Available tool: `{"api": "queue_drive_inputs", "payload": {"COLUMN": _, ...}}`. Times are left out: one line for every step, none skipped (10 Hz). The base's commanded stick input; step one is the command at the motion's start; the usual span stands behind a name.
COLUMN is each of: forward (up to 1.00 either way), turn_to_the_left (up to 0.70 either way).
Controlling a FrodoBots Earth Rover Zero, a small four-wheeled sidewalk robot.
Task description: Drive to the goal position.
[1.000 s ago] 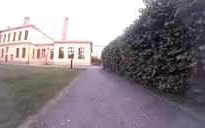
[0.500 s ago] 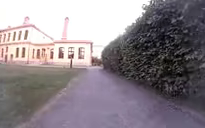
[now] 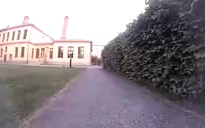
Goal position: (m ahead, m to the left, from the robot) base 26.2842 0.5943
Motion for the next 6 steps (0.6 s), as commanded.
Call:
{"api": "queue_drive_inputs", "payload": {"forward": 0.50, "turn_to_the_left": -0.01}}
{"api": "queue_drive_inputs", "payload": {"forward": 0.50, "turn_to_the_left": -0.01}}
{"api": "queue_drive_inputs", "payload": {"forward": 0.50, "turn_to_the_left": -0.01}}
{"api": "queue_drive_inputs", "payload": {"forward": 0.50, "turn_to_the_left": -0.01}}
{"api": "queue_drive_inputs", "payload": {"forward": 0.50, "turn_to_the_left": -0.01}}
{"api": "queue_drive_inputs", "payload": {"forward": 0.50, "turn_to_the_left": -0.01}}
